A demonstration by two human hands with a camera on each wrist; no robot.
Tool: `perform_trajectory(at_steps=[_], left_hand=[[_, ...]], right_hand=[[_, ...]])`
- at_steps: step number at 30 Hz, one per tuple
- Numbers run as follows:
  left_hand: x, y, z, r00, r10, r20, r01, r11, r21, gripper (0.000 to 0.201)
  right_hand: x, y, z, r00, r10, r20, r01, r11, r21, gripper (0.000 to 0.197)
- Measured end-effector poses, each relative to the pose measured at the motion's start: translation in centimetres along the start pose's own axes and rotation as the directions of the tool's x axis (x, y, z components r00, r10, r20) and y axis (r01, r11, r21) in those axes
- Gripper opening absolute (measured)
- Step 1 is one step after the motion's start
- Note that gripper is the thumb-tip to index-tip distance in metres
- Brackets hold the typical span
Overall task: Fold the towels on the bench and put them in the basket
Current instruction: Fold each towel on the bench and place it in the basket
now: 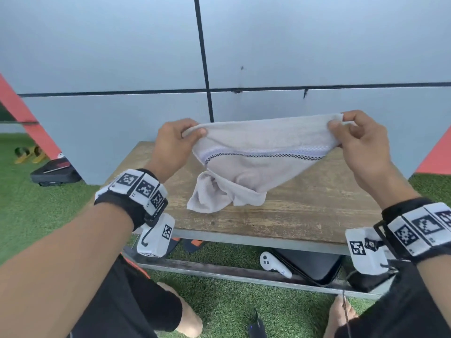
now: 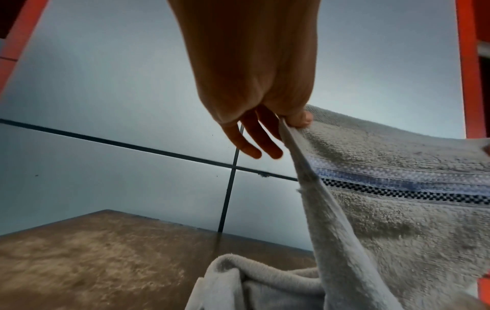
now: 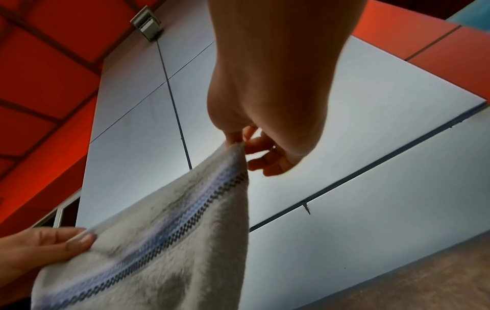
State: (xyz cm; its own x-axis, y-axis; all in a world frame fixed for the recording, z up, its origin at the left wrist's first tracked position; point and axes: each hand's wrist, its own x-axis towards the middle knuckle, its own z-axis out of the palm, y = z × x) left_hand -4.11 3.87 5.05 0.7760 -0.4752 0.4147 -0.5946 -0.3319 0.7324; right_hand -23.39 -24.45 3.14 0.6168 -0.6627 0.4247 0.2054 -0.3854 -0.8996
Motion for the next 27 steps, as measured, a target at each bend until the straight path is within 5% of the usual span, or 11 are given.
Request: perform_trajectory(at_steps=[5, 7, 10, 13, 18, 22, 27], left_hand=[[1.3, 0.0, -0.8, 0.987, 0.02, -0.161, -0.035, 0.995, -0.088, 0.011], [1.7, -0.2, -0.5, 0.995, -0.014, -0.101, 0.004, 0.995, -0.102, 0.014], [1.6, -2.2, 0.8, 0.982, -0.139, 0.127, 0.133, 0.99, 0.054, 0.02], [0.9, -5.9, 3.5, 0.907, -0.256, 0.334, 0.2, 0.961, 0.192, 0.017], [-1.3, -10.2, 8.7, 0.671, -0.392, 0.629, 0.126, 0.897, 0.424, 0.015], [-0.2, -10.9, 11.7, 0.683, -0.344, 0.644, 0.082, 0.913, 0.4, 0.031], [6.1, -10.3, 14.0, 0.765, -0.182, 0.618, 0.034, 0.969, 0.244, 0.02]], right_hand=[[-1.2, -3.2, 0.5, 0.978, -0.153, -0.142, 0.162, 0.985, 0.06, 0.016], [-1.2, -3.4, 1.0, 0.989, -0.113, -0.095, 0.113, 0.994, -0.01, 0.014], [-0.9, -0.5, 1.7, 0.985, 0.152, 0.08, -0.127, 0.959, -0.254, 0.007], [-0.9, 4.5, 2.7, 0.915, 0.324, 0.241, -0.201, 0.883, -0.425, 0.014], [-2.4, 10.7, 5.9, 0.738, 0.498, 0.455, -0.147, 0.778, -0.611, 0.026], [-3.5, 12.8, 8.9, 0.7, 0.448, 0.556, 0.049, 0.746, -0.664, 0.02], [0.5, 14.0, 11.1, 0.686, 0.446, 0.576, -0.023, 0.804, -0.594, 0.028]])
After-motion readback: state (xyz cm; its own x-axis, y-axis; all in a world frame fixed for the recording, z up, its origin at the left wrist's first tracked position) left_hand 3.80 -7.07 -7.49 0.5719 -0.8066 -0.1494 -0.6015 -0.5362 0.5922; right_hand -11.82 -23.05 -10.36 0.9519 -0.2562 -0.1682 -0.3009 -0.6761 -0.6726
